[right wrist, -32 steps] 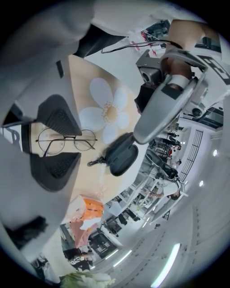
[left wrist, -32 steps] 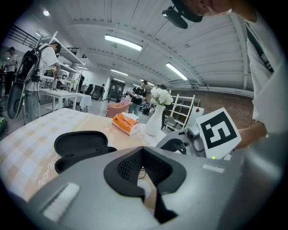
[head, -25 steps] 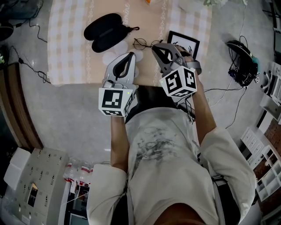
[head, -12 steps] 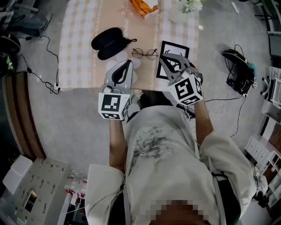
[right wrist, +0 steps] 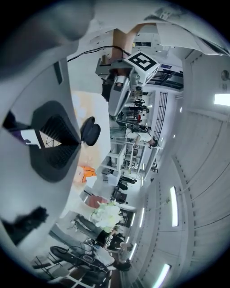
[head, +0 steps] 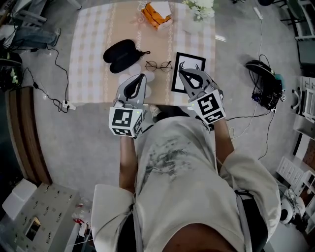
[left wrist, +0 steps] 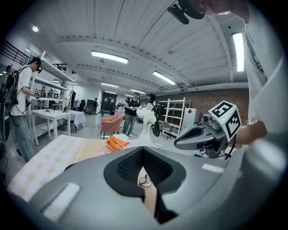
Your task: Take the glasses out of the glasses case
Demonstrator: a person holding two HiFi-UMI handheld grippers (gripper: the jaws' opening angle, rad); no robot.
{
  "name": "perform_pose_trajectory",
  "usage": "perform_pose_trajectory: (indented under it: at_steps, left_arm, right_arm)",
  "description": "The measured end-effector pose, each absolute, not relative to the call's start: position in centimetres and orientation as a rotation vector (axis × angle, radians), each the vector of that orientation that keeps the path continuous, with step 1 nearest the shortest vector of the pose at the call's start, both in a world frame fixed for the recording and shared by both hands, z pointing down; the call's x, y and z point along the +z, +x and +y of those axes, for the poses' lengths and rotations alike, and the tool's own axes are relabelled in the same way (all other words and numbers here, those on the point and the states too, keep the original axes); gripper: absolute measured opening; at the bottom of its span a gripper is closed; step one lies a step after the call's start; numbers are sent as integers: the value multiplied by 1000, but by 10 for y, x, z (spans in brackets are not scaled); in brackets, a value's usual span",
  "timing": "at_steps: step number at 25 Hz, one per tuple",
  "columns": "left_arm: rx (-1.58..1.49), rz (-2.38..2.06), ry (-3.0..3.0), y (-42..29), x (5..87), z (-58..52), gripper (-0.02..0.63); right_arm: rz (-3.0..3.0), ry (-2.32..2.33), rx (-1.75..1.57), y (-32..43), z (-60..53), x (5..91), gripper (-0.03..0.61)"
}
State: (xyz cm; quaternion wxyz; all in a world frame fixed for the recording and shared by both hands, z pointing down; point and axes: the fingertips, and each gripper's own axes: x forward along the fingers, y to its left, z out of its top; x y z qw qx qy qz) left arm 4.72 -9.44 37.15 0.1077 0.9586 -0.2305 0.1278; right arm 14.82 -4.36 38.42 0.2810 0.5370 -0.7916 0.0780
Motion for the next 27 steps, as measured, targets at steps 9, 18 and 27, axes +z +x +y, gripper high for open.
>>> perform_pose_trajectory:
  at_steps: [9,18,27]
  left_arm:
    - [373,-670,2835,49,369,-93,9]
    - [379,-667,2839,52,367,-94,9]
    - [391,-662,2836,55,371,-96,9]
  right_arm:
    - [-2136,1440,223,145,-39,382,15]
    - [-2136,1439,215,148,-40,377,15]
    - [-2138,1431,215,150,-44,378,15]
